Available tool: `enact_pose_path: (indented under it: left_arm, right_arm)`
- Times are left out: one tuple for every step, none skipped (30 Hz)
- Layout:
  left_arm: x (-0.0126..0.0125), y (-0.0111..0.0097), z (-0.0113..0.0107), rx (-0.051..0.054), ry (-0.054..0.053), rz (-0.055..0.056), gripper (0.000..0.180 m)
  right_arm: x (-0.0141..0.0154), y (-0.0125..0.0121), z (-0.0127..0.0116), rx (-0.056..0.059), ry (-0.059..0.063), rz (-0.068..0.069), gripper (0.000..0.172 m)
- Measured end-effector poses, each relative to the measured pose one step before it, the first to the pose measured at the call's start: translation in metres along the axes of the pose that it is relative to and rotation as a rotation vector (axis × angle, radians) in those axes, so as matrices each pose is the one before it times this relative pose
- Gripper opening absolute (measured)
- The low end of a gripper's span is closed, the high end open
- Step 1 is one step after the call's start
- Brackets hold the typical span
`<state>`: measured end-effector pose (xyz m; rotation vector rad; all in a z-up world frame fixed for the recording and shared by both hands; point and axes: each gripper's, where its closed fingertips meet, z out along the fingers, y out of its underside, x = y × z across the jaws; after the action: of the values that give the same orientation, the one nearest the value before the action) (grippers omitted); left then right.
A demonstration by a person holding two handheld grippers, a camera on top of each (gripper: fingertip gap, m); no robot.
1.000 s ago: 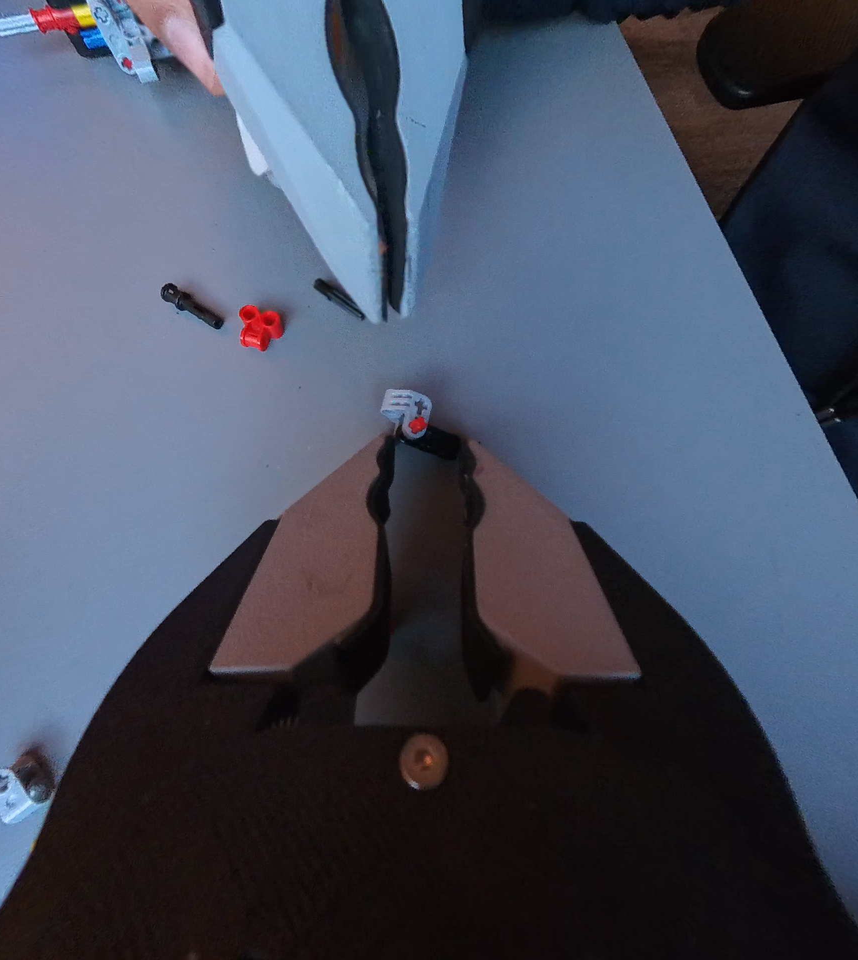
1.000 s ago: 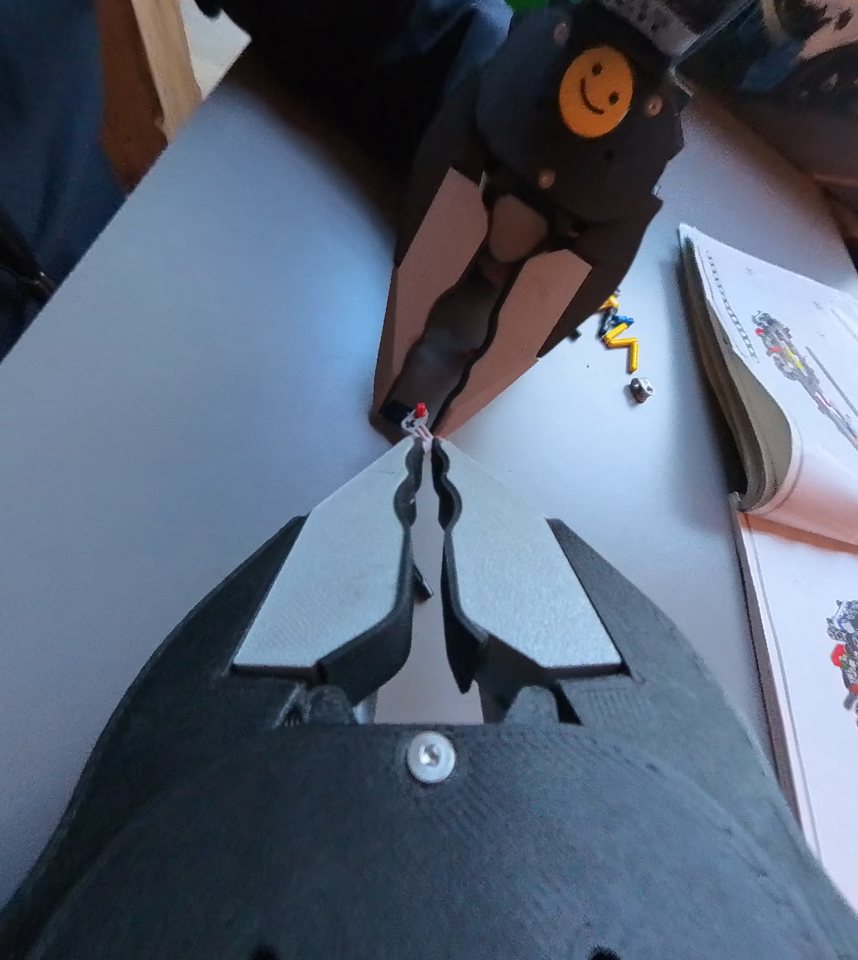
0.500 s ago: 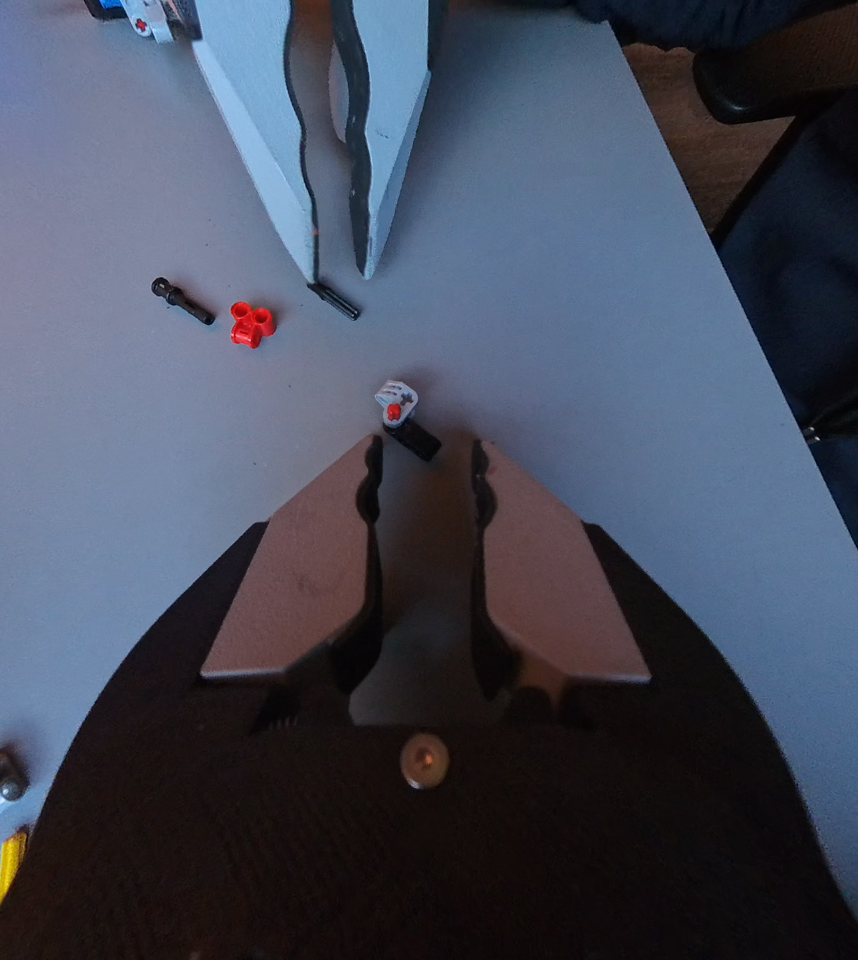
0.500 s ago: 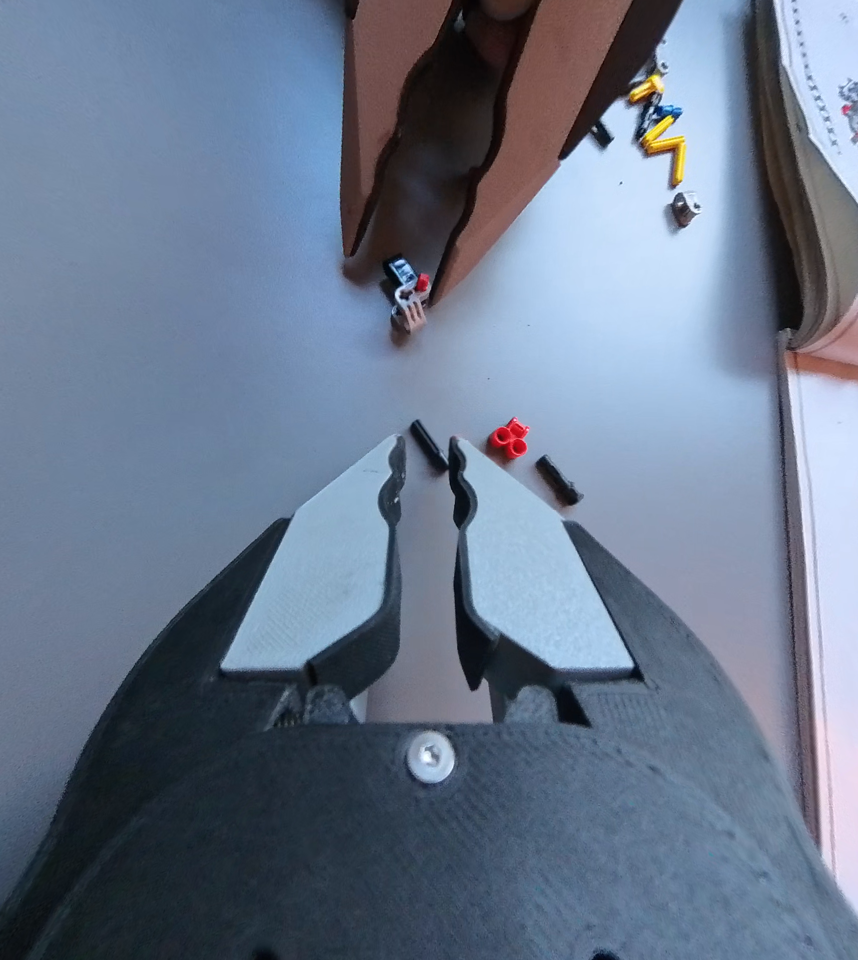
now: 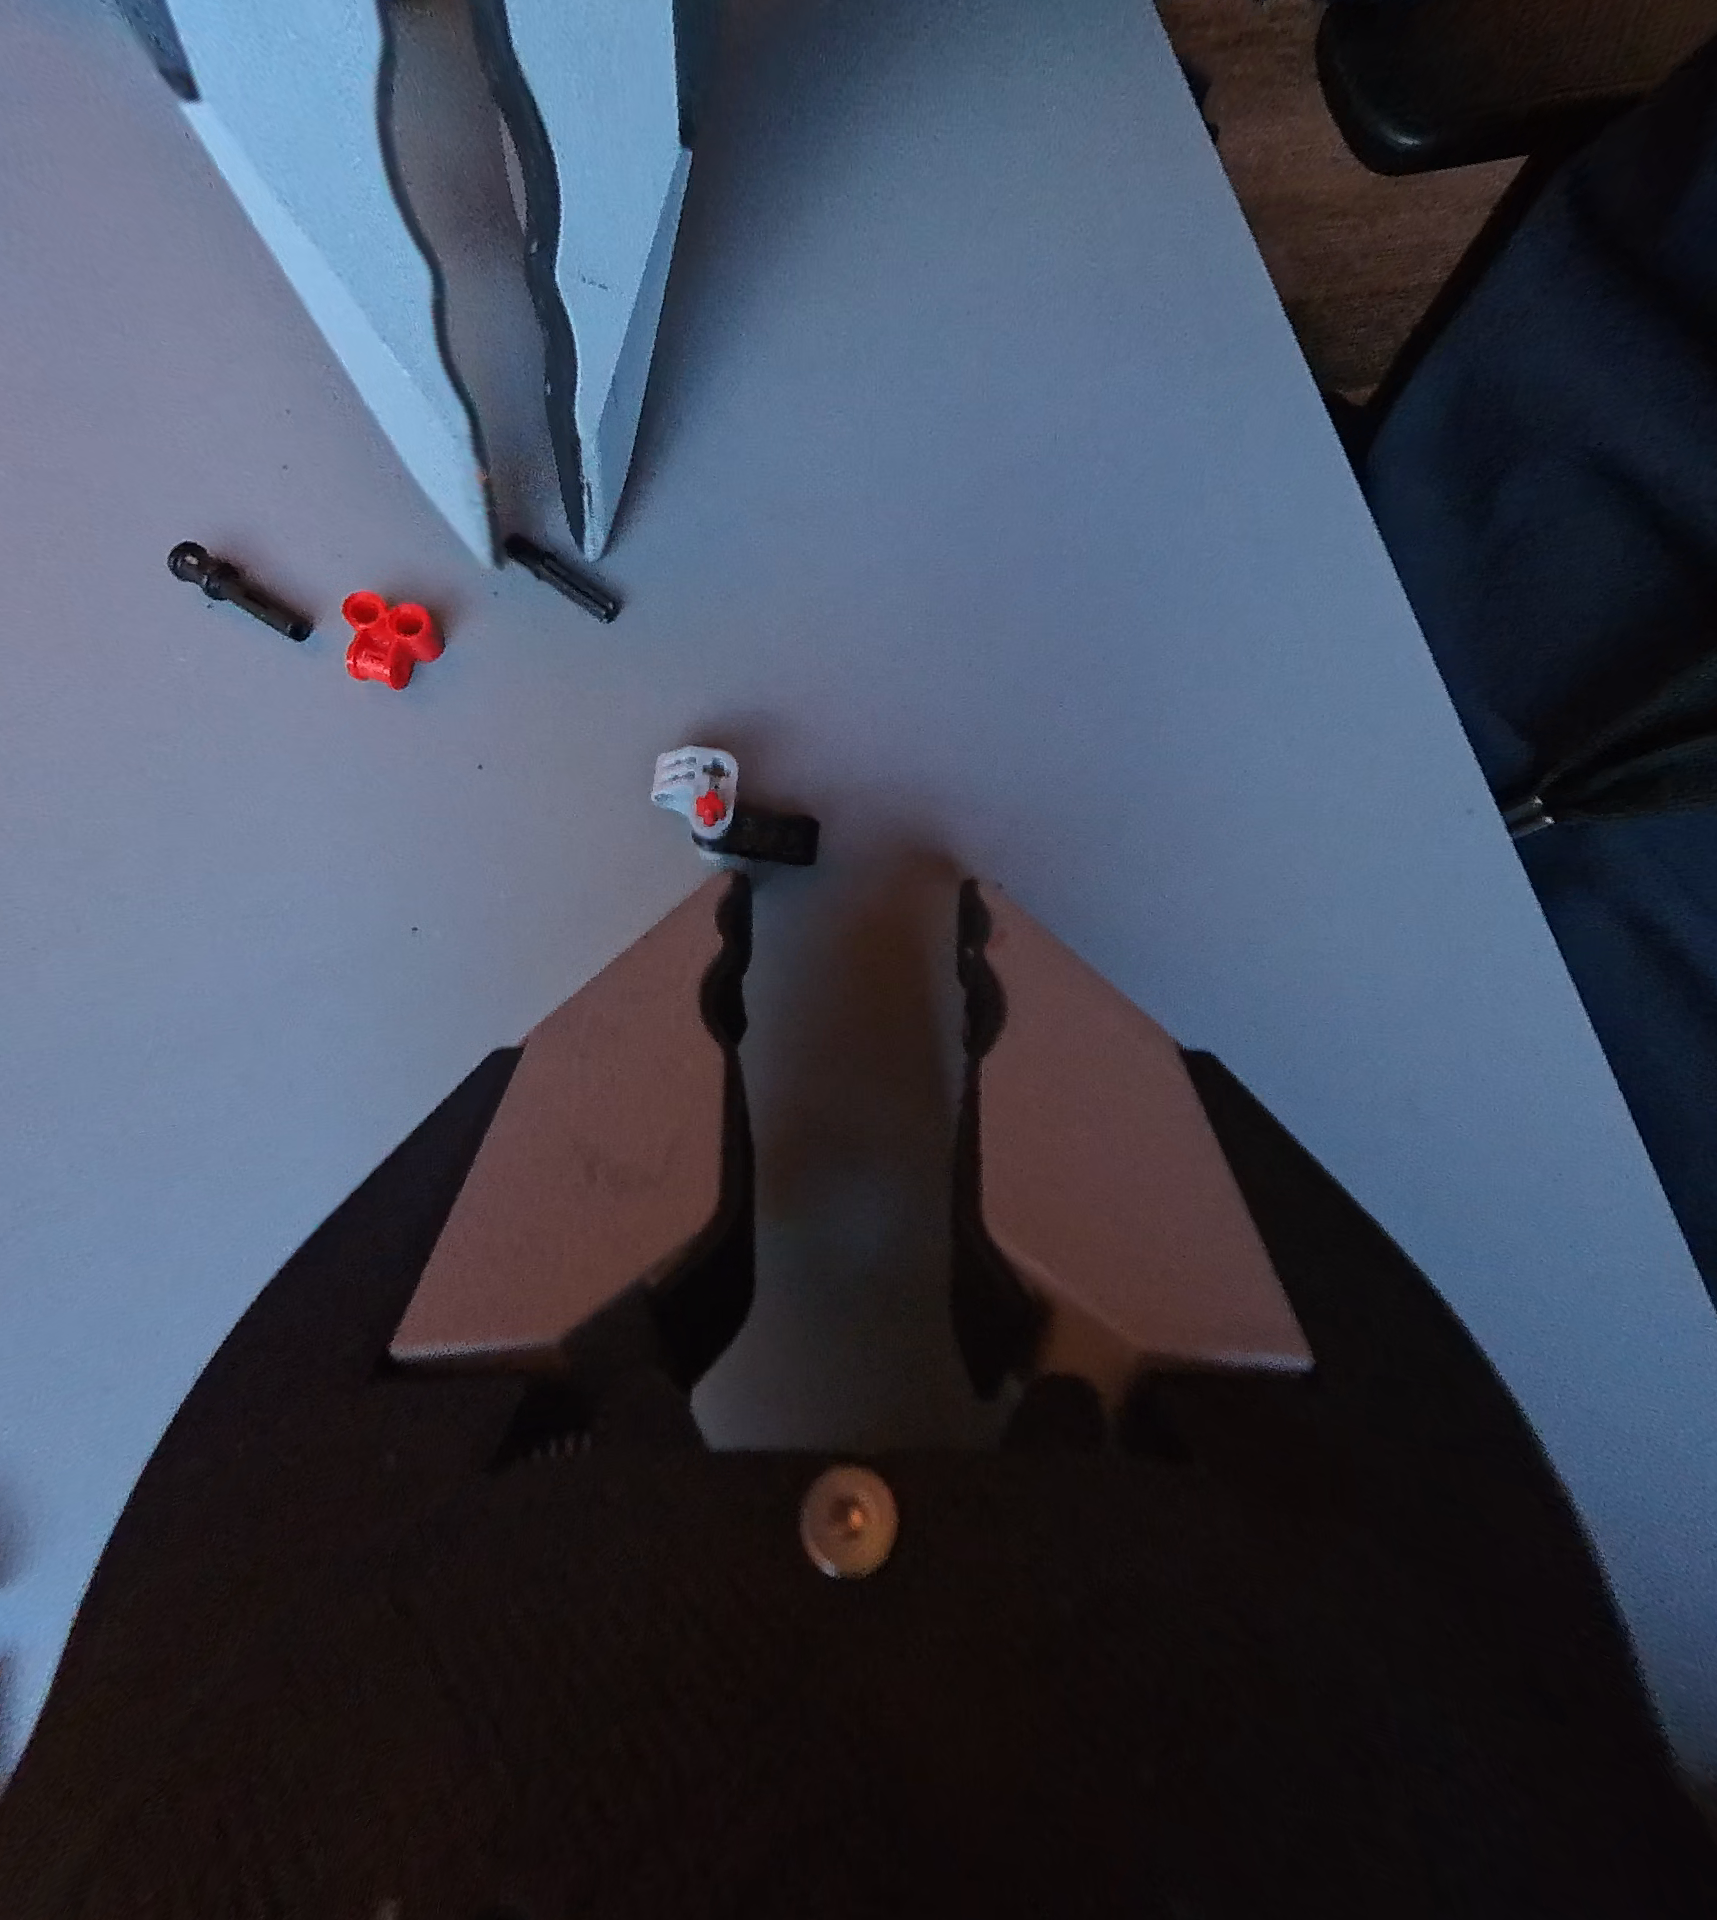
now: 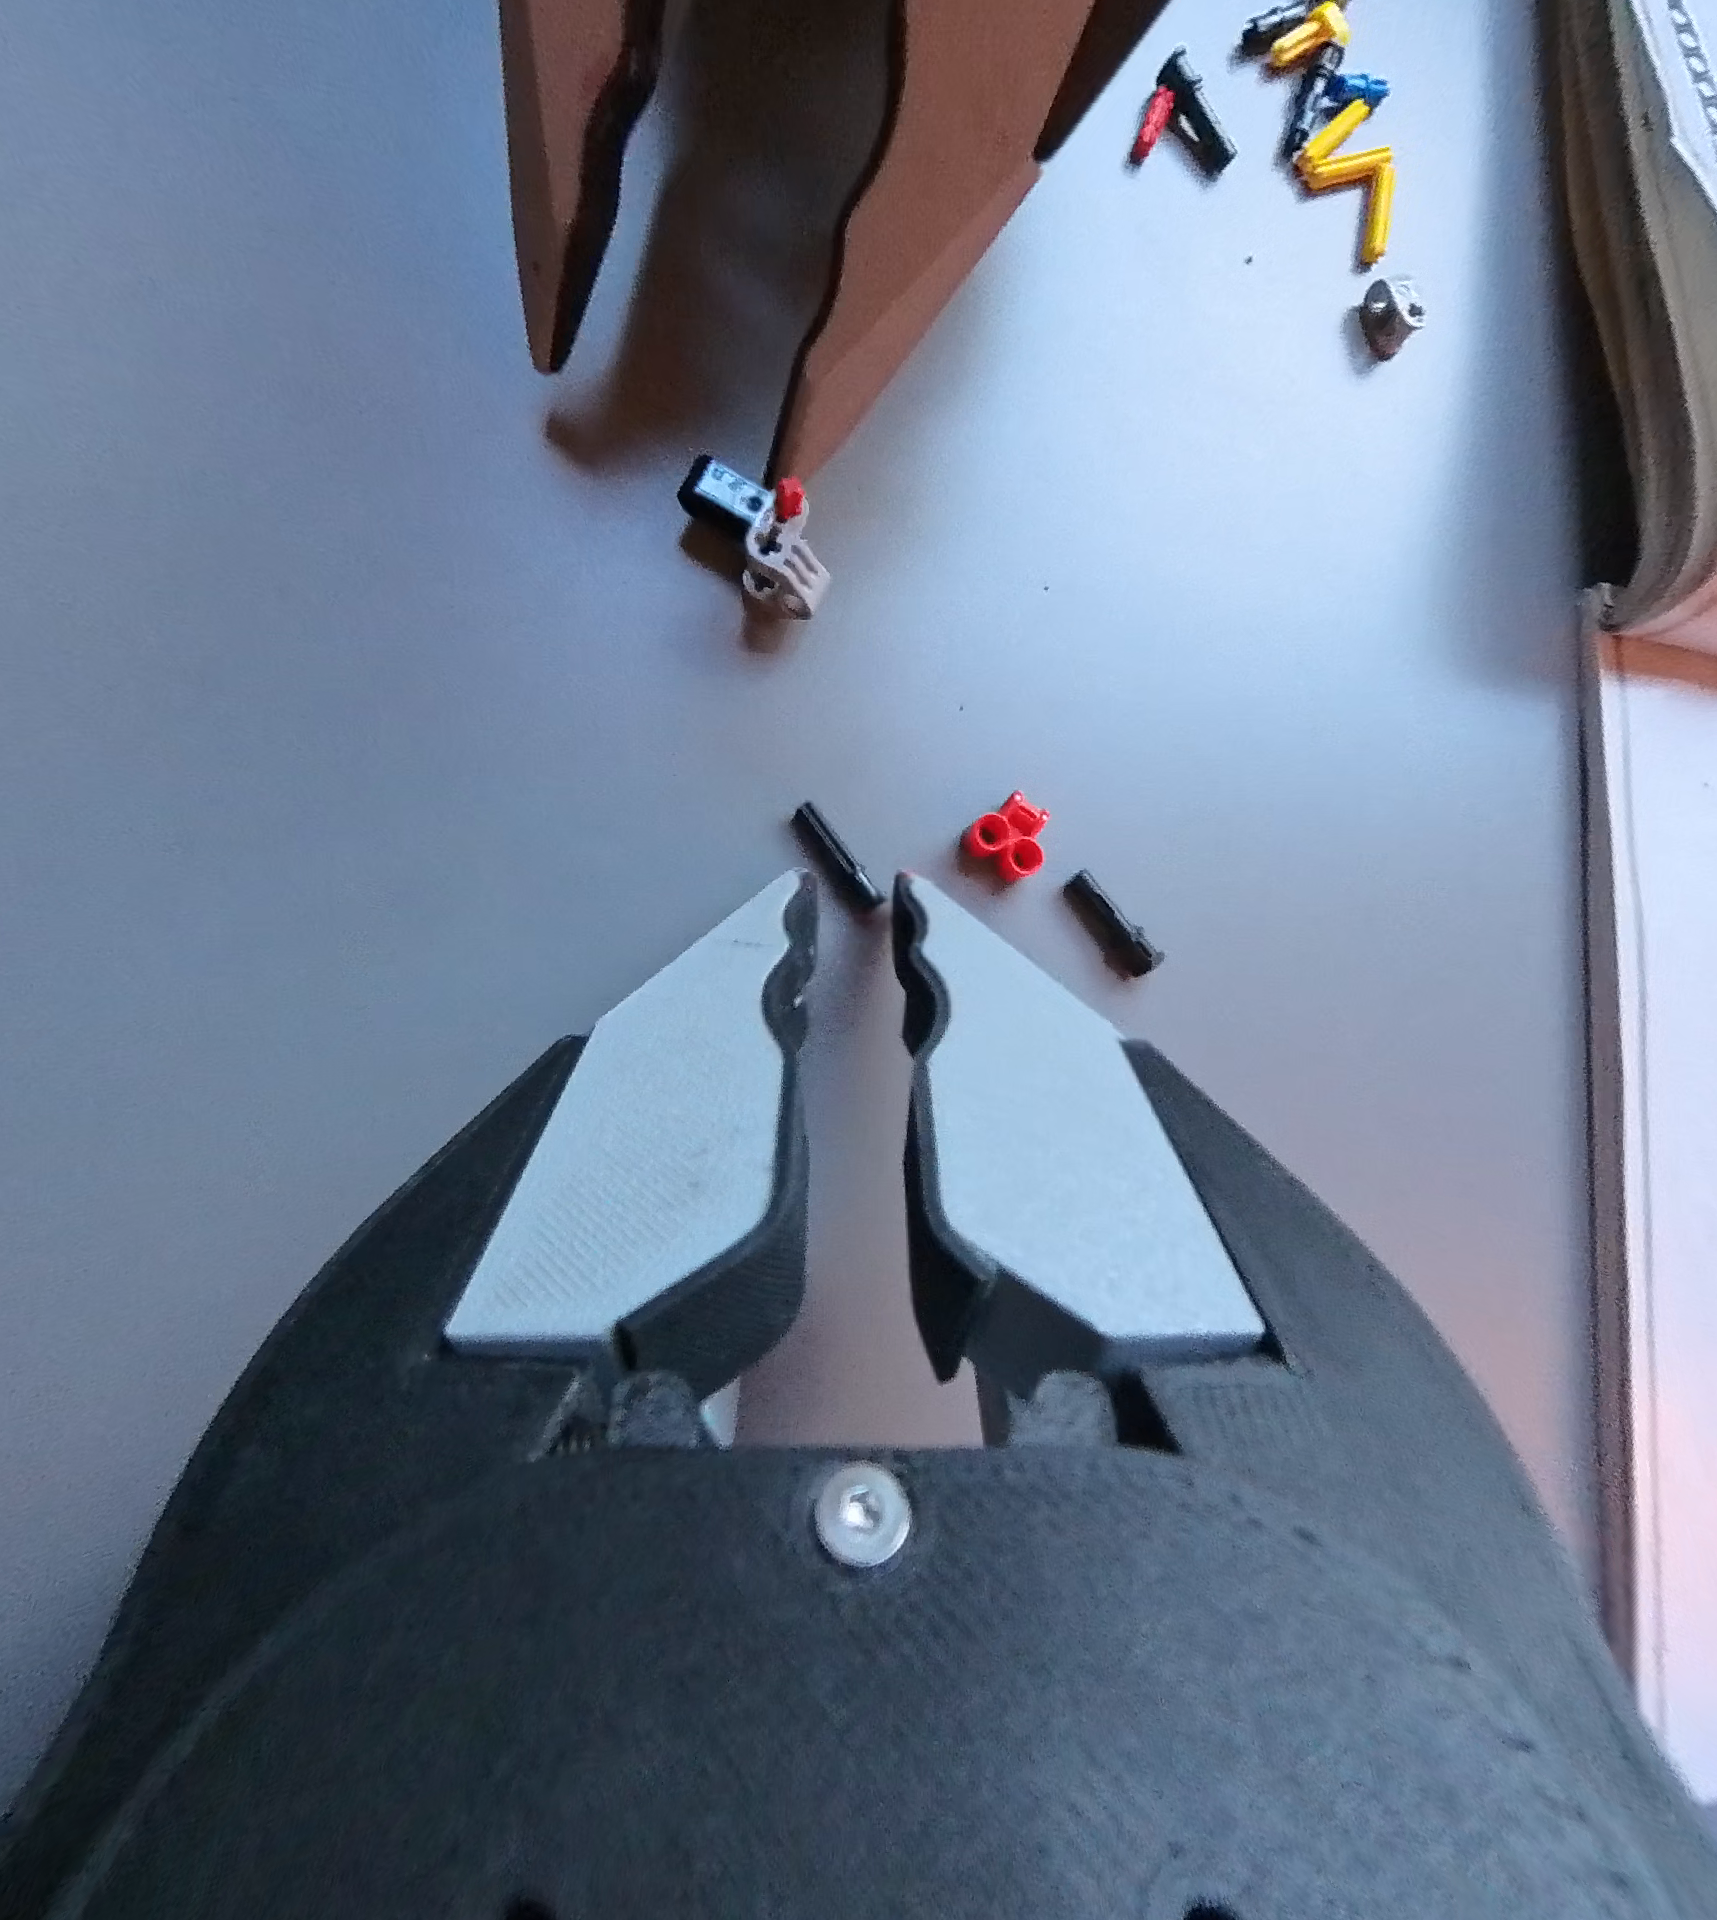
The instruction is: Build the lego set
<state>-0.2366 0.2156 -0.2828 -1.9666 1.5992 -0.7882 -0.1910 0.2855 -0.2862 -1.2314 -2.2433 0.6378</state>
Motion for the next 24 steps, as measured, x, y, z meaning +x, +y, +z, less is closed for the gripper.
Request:
enact_pose_path:
  left_arm:
    - [-0.00044,0.00125,-0.00132,-0.0067,-0.0037,-0.0005,0.039]
    - [-0.00185,0.00089,-0.00169,-0.0067,-0.0131,0.0003,0.04]
    - [-0.00233,-0.00029,-0.00211,0.0006,-0.0171,0.0005,0.04]
    - [-0.00211,-0.002,-0.00226,0.0087,-0.0153,-0.0014,0.04]
    - [-0.00232,-0.00318,-0.00199,0.0123,-0.0159,-0.0057,0.04]
    - [-0.0038,-0.00316,-0.00146,0.0108,-0.0241,-0.0121,0.04]
    - [-0.00628,-0.00187,-0.00059,0.0017,-0.037,-0.0225,0.04]
    - [-0.00779,-0.00009,0.00011,-0.0108,-0.0442,-0.0293,0.04]
    - [-0.00573,-0.00024,0.00027,-0.0092,-0.0329,-0.0242,0.04]
    - [-0.00277,-0.002,0.00009,0.0052,-0.0188,-0.0144,0.04]
    - [-0.00079,-0.0038,-0.00046,0.0174,-0.0068,-0.0112,0.039]
    - [0.00086,-0.00466,-0.00099,0.0228,0.0049,-0.0127,0.038]
    - [0.00387,-0.00545,-0.00123,0.0278,0.0248,-0.0129,0.036]
    - [0.00525,-0.00512,-0.00104,0.0271,0.0333,-0.0132,0.032]
    - [0.00338,-0.00399,-0.00031,0.0203,0.0229,-0.0161,0.03]
    - [0.0019,-0.00162,0.00054,0.007,0.0143,-0.0185,0.03]
    - [0.00146,0.0005,0.00121,-0.0045,0.0137,-0.0182,0.03]
    - [-0.00055,0.00121,0.00139,-0.0064,0.002,-0.0165,0.03]
    - [-0.00063,0.00093,0.0013,-0.0021,0.0003,-0.0111,0.03]
    - [0.00171,0.00042,0.00097,0.0022,0.014,-0.0052,0.027]
    - [0.00192,-0.00026,0.00047,0.0057,0.0134,-0.0039,0.023]
    - [0.0002,-0.00081,-0.00011,0.0077,0.0022,-0.0047,0.021]
    - [0.00033,-0.00112,-0.00041,0.0068,0.0029,-0.003,0.02]
    - [-0.0005,-0.00083,-0.00047,0.0047,-0.0019,-0.0036,0.02]
  right_arm:
    - [-0.00207,-0.00017,0.00036,0.005,-0.02,0.0086,0.007]
    - [-0.00263,0.00046,0.00005,0.0024,-0.0231,0.0113,0.002]
    - [-0.00041,0.00023,-0.0001,0.0017,-0.007,0.0137,0.001]
    - [-0.00003,-0.00006,0.00005,0.0007,-0.0017,0.0098,0.001]
    - [-0.00045,-0.00012,0.00011,-0.002,0.0009,0.0022,0.001]
    - [-0.00008,-0.00042,0.00015,-0.0048,0.0072,-0.0059,0.001]
    - [0.0001,-0.00172,0.0002,0.0012,0.0128,-0.0118,0.001]
    - [0.00051,-0.00319,-0.00026,0.0087,0.0165,-0.0151,0.001]
    - [0.0009,-0.00437,-0.00099,0.0124,0.0193,-0.014,0.001]
    - [0.00097,-0.00523,-0.00176,0.0139,0.0178,-0.0113,0.001]
    - [0.00086,-0.00623,-0.00229,0.0142,0.0169,-0.0094,0.001]
    - [0.00064,-0.00676,-0.0023,0.0145,0.0172,-0.0111,0.001]
    - [0.00098,-0.00696,-0.00203,0.014,0.0208,-0.0134,0.001]
    - [0.00084,-0.00611,-0.00145,0.0097,0.0203,-0.0147,0.0]
    - [0.0009,-0.00536,-0.0008,0.005,0.0203,-0.0149,0.0]
    - [0.00095,-0.0051,-0.00024,0.006,0.0193,-0.0145,0.0]
    - [0.00108,-0.00499,0.00022,0.0101,0.02,-0.0134,0.0]
    - [0.00055,-0.00499,0.00058,0.0117,0.0174,-0.0124,0.0]
    - [-0.00081,-0.00386,0.00123,0.0088,0.0072,-0.0119,0.0]
    - [-0.00122,-0.00207,0.00176,-0.0002,0.002,-0.0094,0.0]
    - [-0.00016,0.00014,0.00209,-0.0113,0.0046,-0.0072,0.0]
    - [-0.00089,0.00151,0.00218,-0.0152,-0.0021,-0.0062,0.0]
    - [-0.00071,0.00206,0.00216,-0.0145,-0.0028,-0.0033,0.0]
    - [-0.00043,0.00217,0.00188,-0.0118,-0.0005,-0.0017,0.0]
